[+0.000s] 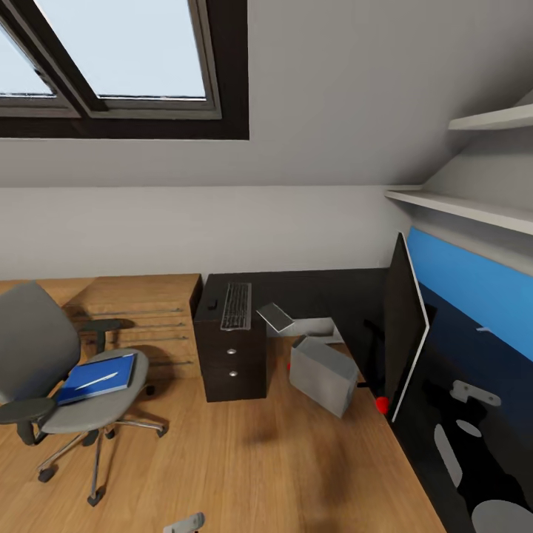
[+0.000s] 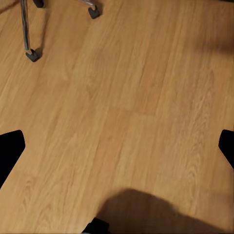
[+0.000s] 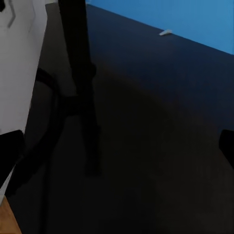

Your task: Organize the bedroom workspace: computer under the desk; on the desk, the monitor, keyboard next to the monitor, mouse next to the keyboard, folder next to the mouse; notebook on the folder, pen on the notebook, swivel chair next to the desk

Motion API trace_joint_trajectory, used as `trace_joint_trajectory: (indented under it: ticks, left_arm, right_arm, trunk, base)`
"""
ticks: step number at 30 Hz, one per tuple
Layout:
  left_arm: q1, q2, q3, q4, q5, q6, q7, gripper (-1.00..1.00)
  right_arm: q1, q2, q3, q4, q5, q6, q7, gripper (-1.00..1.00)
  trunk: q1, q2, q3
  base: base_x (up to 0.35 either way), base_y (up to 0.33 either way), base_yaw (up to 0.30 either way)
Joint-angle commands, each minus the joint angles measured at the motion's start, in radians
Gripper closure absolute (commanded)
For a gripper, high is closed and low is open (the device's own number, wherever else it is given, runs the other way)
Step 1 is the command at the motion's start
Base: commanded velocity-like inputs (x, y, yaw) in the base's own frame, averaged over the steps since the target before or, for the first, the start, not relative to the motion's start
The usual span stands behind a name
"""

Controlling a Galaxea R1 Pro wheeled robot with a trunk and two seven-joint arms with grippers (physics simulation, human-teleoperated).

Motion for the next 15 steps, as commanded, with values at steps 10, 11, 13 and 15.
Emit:
trace_joint_trajectory:
  ticks: [10,11,13,15]
  left_arm:
    - [-0.001,0.001,-0.006,0.0,0.013,-0.006,0.006,-1.0]
    - [-0.001,0.001,-0.005,0.0,0.013,-0.006,0.006,-1.0]
    - [-0.001,0.001,-0.005,0.0,0.013,-0.006,0.006,-1.0]
    - [-0.001,0.001,-0.005,0.0,0.013,-0.006,0.006,-1.0]
  right_arm:
    - [-0.001,0.0,0.002,-0.001,-0.008,0.0,-0.003,-1.0]
    - [-0.001,0.0,0.002,-0.001,-0.008,0.0,-0.003,-1.0]
    - [-0.001,0.0,0.002,-0.001,-0.009,0.0,-0.003,-1.0]
    - [-0.001,0.0,0.002,-0.001,-0.009,0.0,-0.003,-1.0]
  trunk:
    - [0.001,-0.001,-0.004]
    - [0.001,-0.001,-0.004]
    - [0.001,-0.001,-0.005]
    - [0.001,-0.001,-0.006]
  base:
    - [0.037,0.0,0.168]
    - [0.001,0.0,0.253]
    - [0.001,0.0,0.255]
    - [0.0,0.0,0.255]
